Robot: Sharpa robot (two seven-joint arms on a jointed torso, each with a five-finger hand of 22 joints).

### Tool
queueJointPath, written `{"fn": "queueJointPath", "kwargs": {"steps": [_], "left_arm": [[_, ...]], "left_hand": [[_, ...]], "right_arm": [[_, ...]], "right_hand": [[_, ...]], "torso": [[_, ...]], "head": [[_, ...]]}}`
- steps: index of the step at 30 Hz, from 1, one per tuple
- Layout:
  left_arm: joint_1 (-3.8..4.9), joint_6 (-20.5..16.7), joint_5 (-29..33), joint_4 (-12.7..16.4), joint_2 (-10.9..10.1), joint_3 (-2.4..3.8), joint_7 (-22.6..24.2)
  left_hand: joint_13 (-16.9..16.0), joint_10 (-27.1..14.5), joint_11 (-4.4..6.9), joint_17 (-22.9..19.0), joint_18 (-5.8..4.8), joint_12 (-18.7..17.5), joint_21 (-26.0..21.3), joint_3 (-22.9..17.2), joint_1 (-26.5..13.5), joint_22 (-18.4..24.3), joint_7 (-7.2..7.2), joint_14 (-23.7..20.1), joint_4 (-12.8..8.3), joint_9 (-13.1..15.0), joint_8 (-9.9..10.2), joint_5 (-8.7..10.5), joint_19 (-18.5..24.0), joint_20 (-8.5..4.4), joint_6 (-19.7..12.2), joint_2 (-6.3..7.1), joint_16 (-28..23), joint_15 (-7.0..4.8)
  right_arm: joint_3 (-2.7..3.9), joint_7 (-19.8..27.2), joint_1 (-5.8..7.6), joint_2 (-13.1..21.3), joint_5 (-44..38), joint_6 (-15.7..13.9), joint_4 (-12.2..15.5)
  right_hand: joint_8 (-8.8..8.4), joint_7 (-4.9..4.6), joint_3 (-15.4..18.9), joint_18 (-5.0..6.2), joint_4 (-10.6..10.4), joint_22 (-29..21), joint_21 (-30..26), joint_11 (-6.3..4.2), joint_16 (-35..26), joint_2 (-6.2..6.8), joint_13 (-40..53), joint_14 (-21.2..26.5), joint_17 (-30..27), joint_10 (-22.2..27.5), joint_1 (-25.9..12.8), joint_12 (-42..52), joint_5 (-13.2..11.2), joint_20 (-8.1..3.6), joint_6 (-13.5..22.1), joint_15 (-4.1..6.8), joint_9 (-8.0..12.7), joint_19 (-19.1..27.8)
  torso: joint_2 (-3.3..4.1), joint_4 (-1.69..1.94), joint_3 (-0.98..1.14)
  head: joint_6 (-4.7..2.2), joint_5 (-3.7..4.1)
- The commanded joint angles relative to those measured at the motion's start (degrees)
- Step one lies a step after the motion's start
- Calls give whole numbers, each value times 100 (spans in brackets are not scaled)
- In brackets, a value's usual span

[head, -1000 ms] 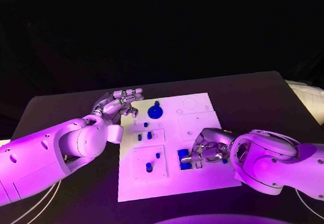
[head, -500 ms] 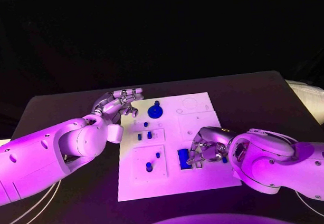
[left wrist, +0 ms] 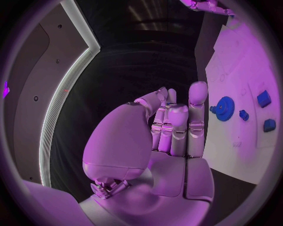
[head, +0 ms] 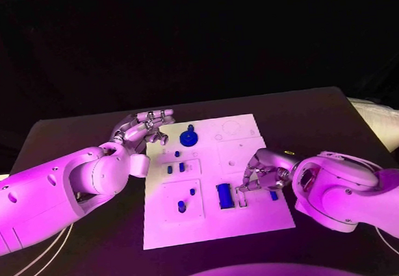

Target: Assemble the parts on the task board

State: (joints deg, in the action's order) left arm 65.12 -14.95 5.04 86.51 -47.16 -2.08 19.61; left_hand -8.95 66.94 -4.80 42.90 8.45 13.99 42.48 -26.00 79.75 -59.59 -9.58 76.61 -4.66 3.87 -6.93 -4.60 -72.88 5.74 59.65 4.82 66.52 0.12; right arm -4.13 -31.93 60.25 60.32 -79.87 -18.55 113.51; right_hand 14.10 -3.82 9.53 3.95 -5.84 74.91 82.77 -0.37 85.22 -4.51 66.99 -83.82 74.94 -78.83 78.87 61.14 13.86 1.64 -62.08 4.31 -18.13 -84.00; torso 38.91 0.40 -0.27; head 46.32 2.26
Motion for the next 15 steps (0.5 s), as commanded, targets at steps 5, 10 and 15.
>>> {"fn": "queueJointPath", "kwargs": {"steps": [5, 10, 15], "left_arm": [[-3, 98, -37, -6, 34, 5, 101], [-2, 99, -42, 0, 33, 5, 112], [-2, 110, -44, -5, 36, 5, 108]], "left_hand": [[-8, -35, -16, 6, 68, 31, -25, 40, -53, -4, -18, -18, -7, -8, 34, -31, 31, 12, -24, 2, 6, 1], [-8, -35, -16, 6, 68, 31, -25, 40, -53, -4, -18, -18, -7, -8, 34, -31, 31, 12, -24, 2, 6, 1], [-10, -34, -16, 6, 67, 36, -17, 42, -53, -9, -18, -18, -9, -9, 37, -31, 28, 13, -30, 5, 7, 1]], "right_arm": [[6, 75, 263, 590, 336, 118, 122], [-20, 66, 292, 859, 37, 323, 105], [-44, -50, 253, 950, -211, 611, 59]], "right_hand": [[-119, -44, -1, -116, -48, 196, 29, -6, 36, 70, 98, -453, 584, -63, -122, 78, 95, -10, 114, 11, 29, -82], [-153, -64, 10, -118, -82, 205, 32, 14, 37, 92, 146, -453, 592, -72, -183, 123, 71, 6, 123, -7, 36, -84], [-198, -83, 67, -115, -224, 197, 25, 38, 32, 132, 194, -451, 587, -81, -391, 159, 91, 33, 109, -32, 40, -79]], "torso": [[3, -9, -9], [20, -8, 3], [35, -45, 1]], "head": [[-40, 85], [-30, 141], [-36, 162]]}}
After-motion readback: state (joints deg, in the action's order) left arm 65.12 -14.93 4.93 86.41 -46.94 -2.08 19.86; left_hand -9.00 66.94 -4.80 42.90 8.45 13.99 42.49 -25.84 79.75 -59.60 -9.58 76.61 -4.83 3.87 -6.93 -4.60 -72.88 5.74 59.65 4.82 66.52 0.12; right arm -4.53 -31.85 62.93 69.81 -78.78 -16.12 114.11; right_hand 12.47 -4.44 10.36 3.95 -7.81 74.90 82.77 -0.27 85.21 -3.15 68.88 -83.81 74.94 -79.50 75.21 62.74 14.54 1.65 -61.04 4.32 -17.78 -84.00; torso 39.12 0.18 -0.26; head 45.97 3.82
